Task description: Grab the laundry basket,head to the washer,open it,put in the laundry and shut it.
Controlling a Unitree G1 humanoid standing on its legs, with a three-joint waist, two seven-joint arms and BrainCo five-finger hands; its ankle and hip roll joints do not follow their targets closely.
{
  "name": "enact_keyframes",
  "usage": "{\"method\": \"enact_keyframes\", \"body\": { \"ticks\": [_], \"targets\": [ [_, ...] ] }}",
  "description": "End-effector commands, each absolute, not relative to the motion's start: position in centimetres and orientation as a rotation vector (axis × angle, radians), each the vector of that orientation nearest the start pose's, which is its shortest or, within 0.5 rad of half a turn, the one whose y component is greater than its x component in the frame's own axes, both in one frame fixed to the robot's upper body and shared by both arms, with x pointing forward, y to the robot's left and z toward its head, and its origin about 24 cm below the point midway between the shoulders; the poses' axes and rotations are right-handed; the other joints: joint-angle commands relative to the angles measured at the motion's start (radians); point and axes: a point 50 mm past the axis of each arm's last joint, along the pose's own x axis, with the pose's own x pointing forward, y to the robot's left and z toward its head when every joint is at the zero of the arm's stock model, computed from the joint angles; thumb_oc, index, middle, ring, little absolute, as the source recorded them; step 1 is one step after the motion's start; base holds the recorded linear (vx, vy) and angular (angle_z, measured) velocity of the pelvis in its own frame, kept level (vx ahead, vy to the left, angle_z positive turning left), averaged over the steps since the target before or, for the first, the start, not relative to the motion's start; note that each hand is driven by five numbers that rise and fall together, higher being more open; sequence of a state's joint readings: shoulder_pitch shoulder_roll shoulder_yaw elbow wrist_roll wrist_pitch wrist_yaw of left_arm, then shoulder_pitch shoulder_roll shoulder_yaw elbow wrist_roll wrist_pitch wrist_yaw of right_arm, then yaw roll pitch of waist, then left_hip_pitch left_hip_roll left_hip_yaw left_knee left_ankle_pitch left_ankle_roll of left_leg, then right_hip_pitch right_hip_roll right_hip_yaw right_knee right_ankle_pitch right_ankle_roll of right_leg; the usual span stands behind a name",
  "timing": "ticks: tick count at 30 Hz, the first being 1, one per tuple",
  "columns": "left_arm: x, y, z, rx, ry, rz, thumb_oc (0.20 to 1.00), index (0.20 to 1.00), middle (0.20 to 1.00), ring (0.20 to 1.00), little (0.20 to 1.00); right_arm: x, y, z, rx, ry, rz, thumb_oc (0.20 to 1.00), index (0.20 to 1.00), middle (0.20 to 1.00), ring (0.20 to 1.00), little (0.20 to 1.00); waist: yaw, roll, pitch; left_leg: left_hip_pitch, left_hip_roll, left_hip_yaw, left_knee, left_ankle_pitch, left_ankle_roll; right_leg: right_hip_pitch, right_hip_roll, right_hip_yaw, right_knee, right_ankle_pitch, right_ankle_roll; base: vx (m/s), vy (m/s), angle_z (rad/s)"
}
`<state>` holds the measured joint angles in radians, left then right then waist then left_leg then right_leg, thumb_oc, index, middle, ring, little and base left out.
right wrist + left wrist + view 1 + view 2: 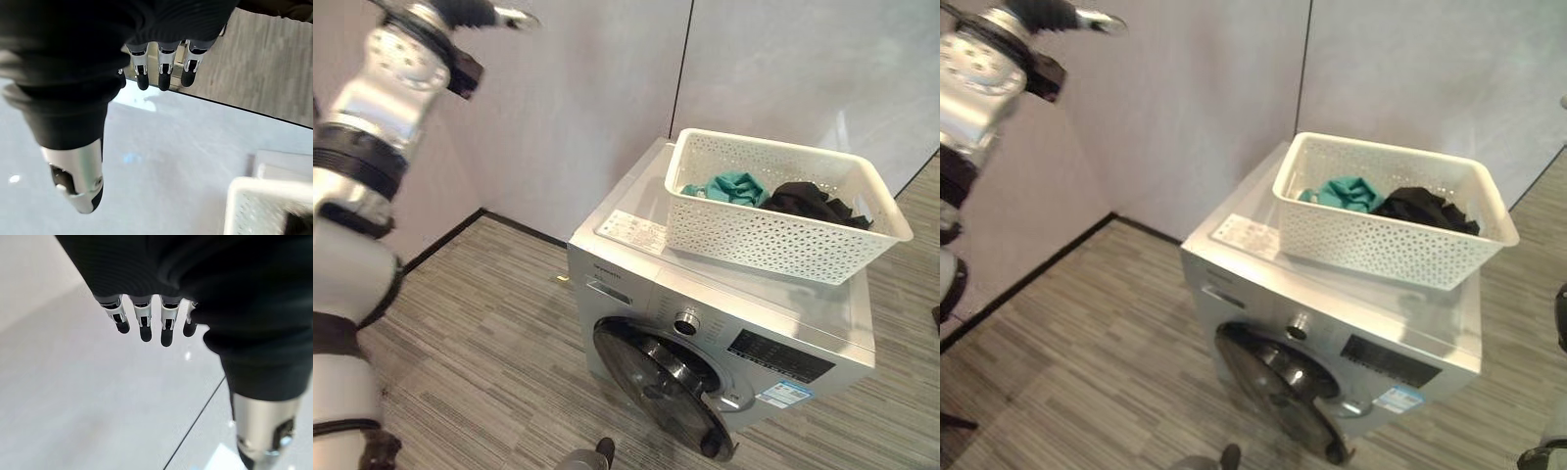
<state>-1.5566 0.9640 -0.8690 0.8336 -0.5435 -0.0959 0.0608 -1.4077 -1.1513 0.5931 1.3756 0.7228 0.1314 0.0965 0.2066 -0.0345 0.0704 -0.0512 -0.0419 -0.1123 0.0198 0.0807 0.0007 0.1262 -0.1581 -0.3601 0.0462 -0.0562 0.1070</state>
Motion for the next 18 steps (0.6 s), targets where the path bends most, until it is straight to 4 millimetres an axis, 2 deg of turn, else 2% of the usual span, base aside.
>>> {"method": "enact_keyframes", "body": {
  "ticks": [1,2,4,5,7,8,9,10,11,12,13,14,15,16,17,18],
  "targets": [
    [34.3,24.1,40.0,0.681,-0.73,0.064,1.0,1.0,1.0,1.0,1.0,26.9,-45.2,34.7,-0.333,-0.165,-0.709,1.0,1.0,1.0,1.0,1.0,0.029,-0.002,-0.048,-0.002,0.062,0.008,0.016,-0.052,-0.043,0.098,-0.09,0.006,0.059,0.038,0.092,-0.01,-0.05,0.08],
    [34.2,24.2,39.7,0.681,-0.725,0.063,1.0,1.0,1.0,1.0,1.0,26.9,-45.2,34.4,-0.335,-0.16,-0.707,1.0,1.0,1.0,1.0,1.0,0.028,-0.002,-0.052,-0.002,0.062,0.008,0.017,-0.053,-0.043,0.099,-0.089,0.005,0.06,0.037,0.092,-0.01,-0.05,0.04],
    [32.5,25.4,38.4,0.71,-0.739,0.039,1.0,1.0,1.0,1.0,1.0,24.6,-47.2,33.2,-0.337,-0.148,-0.766,1.0,1.0,1.0,1.0,1.0,0.035,-0.002,-0.05,-0.01,0.062,-0.004,0.025,-0.055,-0.044,0.098,-0.082,0.0,0.06,0.029,0.085,0.0,-0.037,0.11],
    [32.5,25.4,38.3,0.711,-0.737,0.037,1.0,1.0,1.0,1.0,1.0,24.5,-47.2,33.0,-0.337,-0.145,-0.766,1.0,1.0,1.0,1.0,1.0,0.035,-0.003,-0.052,-0.011,0.062,-0.004,0.025,-0.055,-0.044,0.098,-0.082,0.0,0.06,0.029,0.085,-0.01,-0.075,0.13],
    [29.1,28.6,35.3,0.785,-0.683,0.035,1.0,1.0,1.0,1.0,1.0,20.5,-50.0,29.7,-0.324,-0.086,-0.852,1.0,1.0,1.0,1.0,1.0,0.046,-0.009,-0.048,-0.031,0.061,-0.025,0.035,-0.053,-0.046,0.097,-0.071,-0.008,0.055,0.03,0.079,-0.01,-0.1,0.01],
    [27.1,31.0,33.7,0.828,-0.616,0.082,1.0,1.0,1.0,1.0,1.0,17.7,-51.7,26.7,-0.281,-0.032,-0.911,1.0,1.0,1.0,1.0,1.0,0.059,-0.017,-0.046,-0.042,0.062,-0.037,0.037,-0.048,-0.049,0.097,-0.062,-0.018,0.05,0.023,0.073,0.0,-0.071,0.03],
    [26.8,31.0,33.6,0.828,-0.616,0.081,1.0,1.0,1.0,1.0,1.0,17.4,-51.7,26.4,-0.281,-0.032,-0.912,1.0,1.0,1.0,1.0,1.0,0.058,-0.018,-0.047,-0.043,0.062,-0.038,0.037,-0.048,-0.049,0.096,-0.061,-0.019,0.05,0.023,0.073,0.0,-0.068,0.14],
    [25.7,31.8,32.8,0.87,-0.589,0.093,1.0,1.0,1.0,1.0,1.0,15.7,-52.4,24.8,-0.254,-0.013,-0.945,1.0,1.0,1.0,1.0,1.0,0.071,-0.025,-0.046,-0.051,0.062,-0.046,0.037,-0.046,-0.05,0.095,-0.058,-0.027,0.047,0.022,0.072,0.0,-0.053,0.24],
    [24.0,32.9,31.6,0.901,-0.545,0.119,1.0,1.0,1.0,1.0,1.0,13.1,-53.1,23.3,-0.241,0.005,-0.989,1.0,1.0,1.0,1.0,1.0,0.083,-0.029,-0.044,-0.058,0.062,-0.055,0.036,-0.045,-0.051,0.095,-0.053,-0.035,0.042,0.017,0.069,0.02,-0.089,0.19],
    [23.2,34.1,29.6,0.882,-0.463,0.125,1.0,1.0,1.0,1.0,1.0,11.0,-53.7,21.7,-0.225,0.043,-1.044,1.0,1.0,1.0,1.0,1.0,0.101,-0.033,-0.039,-0.06,0.063,-0.062,0.036,-0.049,-0.053,0.098,-0.05,-0.042,0.041,0.013,0.067,0.02,-0.084,0.17],
    [19.9,35.6,26.9,0.849,-0.35,0.128,1.0,1.0,1.0,1.0,1.0,7.4,-54.0,18.8,-0.188,0.088,-1.096,1.0,1.0,1.0,1.0,1.0,0.106,-0.031,-0.038,-0.071,0.062,-0.07,0.034,-0.042,-0.053,0.096,-0.046,-0.056,0.031,0.019,0.066,0.02,-0.077,0.12],
    [18.8,36.4,25.4,0.811,-0.293,0.139,1.0,1.0,1.0,1.0,1.0,6.1,-54.0,17.7,-0.169,0.099,-1.119,1.0,1.0,1.0,1.0,1.0,0.108,-0.033,-0.036,-0.071,0.062,-0.074,0.033,-0.048,-0.054,0.098,-0.044,-0.06,0.029,0.015,0.065,0.0,-0.032,0.1],
    [18.6,36.3,25.4,0.811,-0.292,0.139,1.0,1.0,1.0,1.0,1.0,6.0,-53.9,17.7,-0.169,0.1,-1.117,1.0,1.0,1.0,1.0,1.0,0.105,-0.034,-0.038,-0.075,0.06,-0.076,0.033,-0.043,-0.053,0.096,-0.044,-0.062,0.027,0.019,0.065,0.01,-0.034,0.1],
    [17.7,36.7,23.4,0.728,-0.223,0.121,1.0,1.0,1.0,1.0,1.0,5.2,-53.8,16.6,-0.161,0.126,-1.128,1.0,1.0,1.0,1.0,1.0,0.11,-0.037,-0.036,-0.076,0.061,-0.08,0.034,-0.048,-0.054,0.098,-0.043,-0.064,0.025,0.015,0.064,0.01,-0.026,0.17],
    [15.6,37.3,19.8,0.602,-0.089,0.111,1.0,1.0,1.0,1.0,1.0,3.3,-53.2,13.2,-0.117,0.215,-1.151,1.0,1.0,1.0,1.0,1.0,0.116,-0.038,-0.034,-0.08,0.059,-0.086,0.039,-0.049,-0.052,0.099,-0.041,-0.073,0.024,0.016,0.063,0.01,-0.024,0.22],
    [15.5,37.3,19.9,0.603,-0.087,0.111,1.0,1.0,1.0,1.0,1.0,3.3,-53.2,13.1,-0.117,0.217,-1.149,1.0,1.0,1.0,1.0,1.0,0.111,-0.04,-0.038,-0.086,0.056,-0.088,0.039,-0.043,-0.05,0.096,-0.042,-0.076,0.021,0.022,0.063,0.01,-0.032,0.19]
  ]
}}
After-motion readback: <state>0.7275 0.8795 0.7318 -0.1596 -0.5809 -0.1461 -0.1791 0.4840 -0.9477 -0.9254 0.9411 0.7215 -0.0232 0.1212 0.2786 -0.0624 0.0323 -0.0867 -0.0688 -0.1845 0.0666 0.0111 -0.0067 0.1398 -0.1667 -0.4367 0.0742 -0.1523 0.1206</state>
